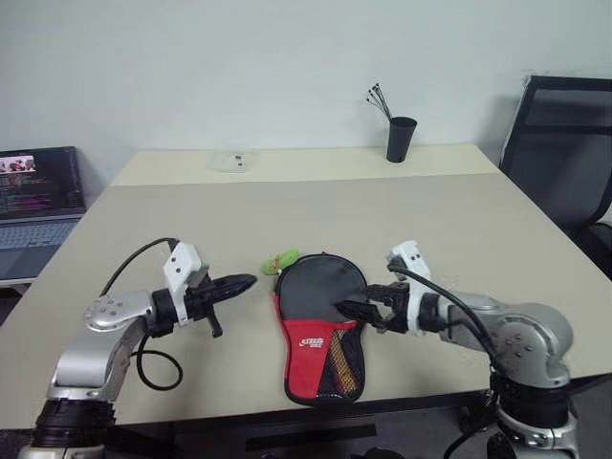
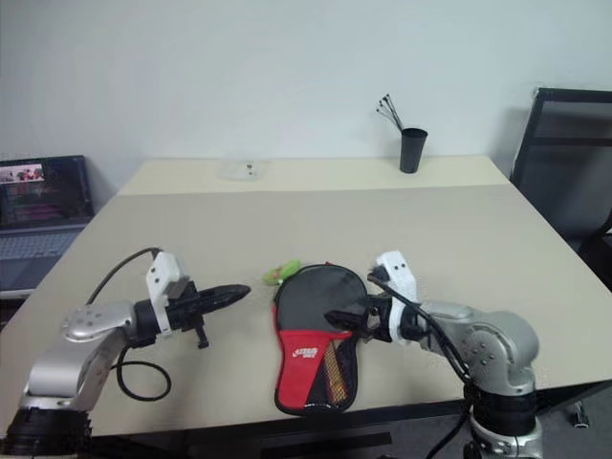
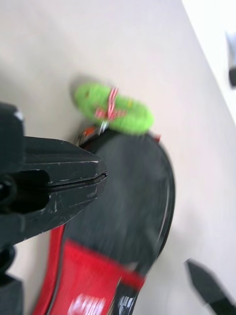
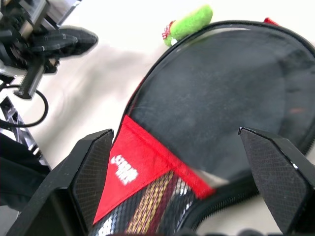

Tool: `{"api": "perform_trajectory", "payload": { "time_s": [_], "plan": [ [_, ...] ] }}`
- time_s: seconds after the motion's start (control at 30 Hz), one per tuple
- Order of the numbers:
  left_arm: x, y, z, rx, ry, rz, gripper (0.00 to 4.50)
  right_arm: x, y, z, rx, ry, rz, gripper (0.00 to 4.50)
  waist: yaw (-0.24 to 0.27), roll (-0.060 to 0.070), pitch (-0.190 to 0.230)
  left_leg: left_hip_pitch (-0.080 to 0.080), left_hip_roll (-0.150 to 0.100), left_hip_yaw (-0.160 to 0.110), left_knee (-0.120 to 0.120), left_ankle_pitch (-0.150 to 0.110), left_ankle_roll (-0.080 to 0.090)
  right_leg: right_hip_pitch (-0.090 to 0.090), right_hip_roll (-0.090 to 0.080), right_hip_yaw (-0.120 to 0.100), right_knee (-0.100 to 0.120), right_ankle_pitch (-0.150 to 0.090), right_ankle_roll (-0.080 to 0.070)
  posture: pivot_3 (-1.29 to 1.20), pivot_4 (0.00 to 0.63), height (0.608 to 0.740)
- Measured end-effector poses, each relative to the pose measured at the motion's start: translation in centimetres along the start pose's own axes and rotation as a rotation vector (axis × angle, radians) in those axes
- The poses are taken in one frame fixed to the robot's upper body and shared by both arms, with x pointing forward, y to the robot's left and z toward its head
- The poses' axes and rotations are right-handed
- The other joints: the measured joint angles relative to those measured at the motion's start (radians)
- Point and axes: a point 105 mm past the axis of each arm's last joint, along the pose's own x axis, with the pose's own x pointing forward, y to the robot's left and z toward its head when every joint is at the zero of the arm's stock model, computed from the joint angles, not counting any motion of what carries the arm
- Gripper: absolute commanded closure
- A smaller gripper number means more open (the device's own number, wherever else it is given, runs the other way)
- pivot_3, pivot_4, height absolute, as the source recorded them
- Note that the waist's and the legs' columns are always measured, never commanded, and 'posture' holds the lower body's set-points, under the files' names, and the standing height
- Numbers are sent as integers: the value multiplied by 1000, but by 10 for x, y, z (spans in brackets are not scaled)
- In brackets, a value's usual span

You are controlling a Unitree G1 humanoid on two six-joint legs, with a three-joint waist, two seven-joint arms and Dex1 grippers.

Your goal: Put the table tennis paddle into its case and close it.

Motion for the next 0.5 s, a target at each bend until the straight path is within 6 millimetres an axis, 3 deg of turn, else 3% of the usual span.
{"api": "perform_trajectory", "payload": {
  "time_s": [0.17,0.4,0.43,0.5],
  "plan": [
    [4,20,-7,-26,18,82,2936,27,10,-4,-44,0,24,0,0,0,0,0,0,0,0,0,0,0,0,0,0,0,0,0,150,740],
    [25,31,-18,-18,41,106,291,42,14,-5,-118,-12,17,0,2,-1,0,0,0,0,1,0,0,0,0,-1,1,0,0,0,150,740],
    [28,33,-18,-17,44,109,18,43,15,-6,-125,-12,23,0,2,-1,0,0,0,0,1,0,0,0,0,-1,1,0,0,0,150,740],
    [35,38,-17,-11,39,111,18,44,16,-6,-133,-14,26,0,2,-1,0,0,0,0,1,0,0,0,0,-1,1,0,0,0,150,740]
  ]
}}
